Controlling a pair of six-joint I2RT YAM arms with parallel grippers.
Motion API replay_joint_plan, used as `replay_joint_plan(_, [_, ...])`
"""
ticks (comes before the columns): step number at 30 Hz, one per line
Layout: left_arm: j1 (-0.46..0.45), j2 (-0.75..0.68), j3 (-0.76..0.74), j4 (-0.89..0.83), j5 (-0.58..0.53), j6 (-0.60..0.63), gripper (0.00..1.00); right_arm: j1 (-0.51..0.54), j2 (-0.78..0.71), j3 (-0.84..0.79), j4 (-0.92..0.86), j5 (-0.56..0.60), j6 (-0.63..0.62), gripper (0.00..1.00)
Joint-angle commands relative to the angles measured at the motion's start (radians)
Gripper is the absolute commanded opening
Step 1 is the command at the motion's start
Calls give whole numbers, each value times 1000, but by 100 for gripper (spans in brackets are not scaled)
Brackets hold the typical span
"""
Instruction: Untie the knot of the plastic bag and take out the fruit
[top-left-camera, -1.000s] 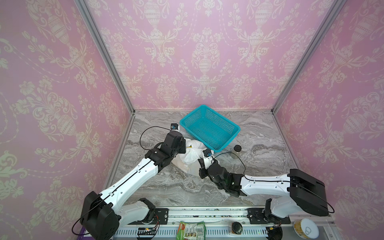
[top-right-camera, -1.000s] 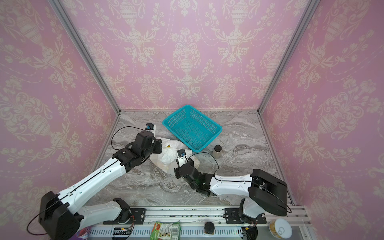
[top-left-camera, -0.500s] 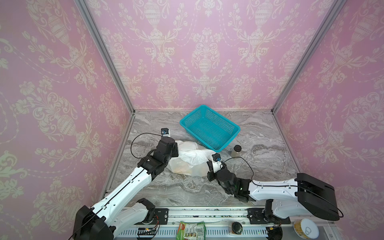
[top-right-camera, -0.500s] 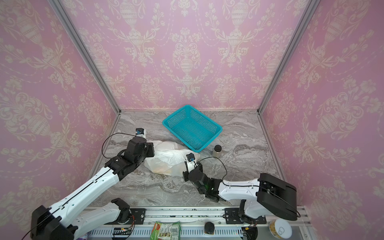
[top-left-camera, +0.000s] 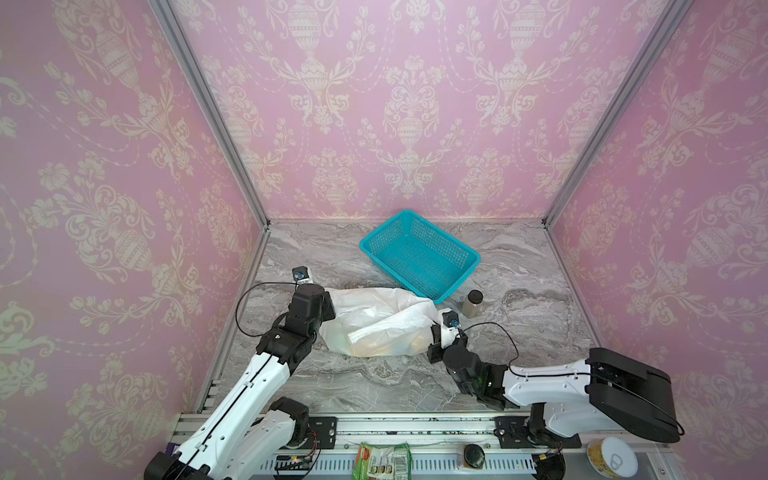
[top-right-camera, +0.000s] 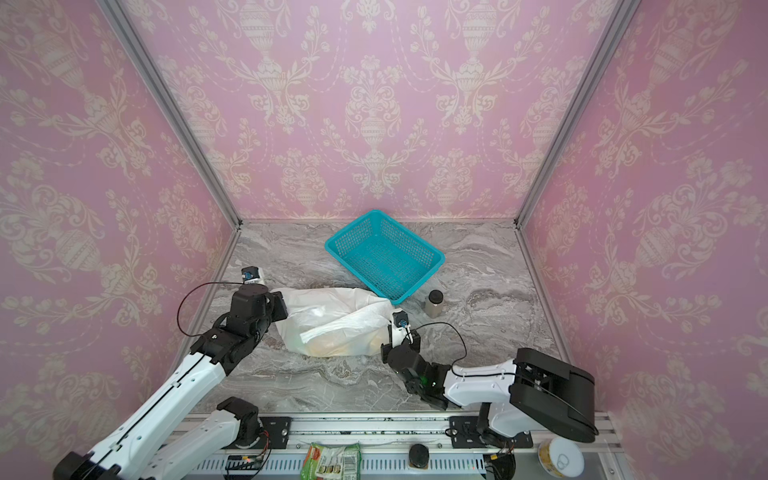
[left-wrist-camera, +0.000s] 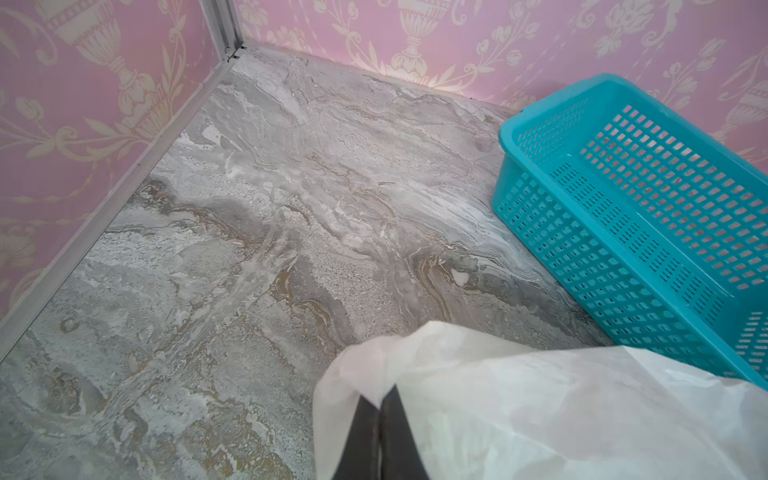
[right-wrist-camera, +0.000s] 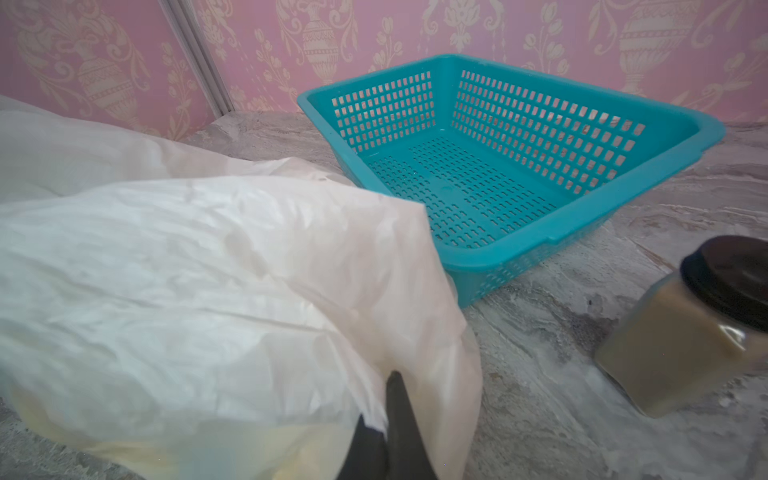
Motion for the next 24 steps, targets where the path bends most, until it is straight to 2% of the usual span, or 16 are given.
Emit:
replay_joint_plan(1, [26, -12, -42, 18, -2, -33, 0, -14, -15, -56, 50, 122, 104, 2])
replay_joint_plan(5, [56, -20, -37, -9, 7, -38, 0, -18, -84, -79, 0, 138, 155, 12])
replay_joint_plan(8, [66, -30, -57, 17, 29, -44, 0, -20, -123, -83, -44, 151, 148, 23])
replay_joint_plan(9, [66, -36, -67, 33, 49, -43, 0, -19, -127, -92, -14, 145, 119, 31])
replay_joint_plan(12, [67, -56, -83, 61, 107, -38, 0, -14, -148, -108, 77, 71, -3, 65])
replay_joint_plan(13, [67, -63, -79, 57, 114, -37, 0, -11, -165, -100, 68, 47, -30, 70])
replay_joint_plan(16, [68, -78, -56, 26, 115, -27, 0, 3, -222, -65, 8, -36, -158, 81])
replay_joint_plan(21, [68, -91, -75, 44, 120, -27, 0, 30, -327, -52, -56, -233, -436, 91])
replay_joint_plan(24, [68, -92, -66, 29, 106, -26, 0, 33, -370, -5, -175, -270, -520, 100])
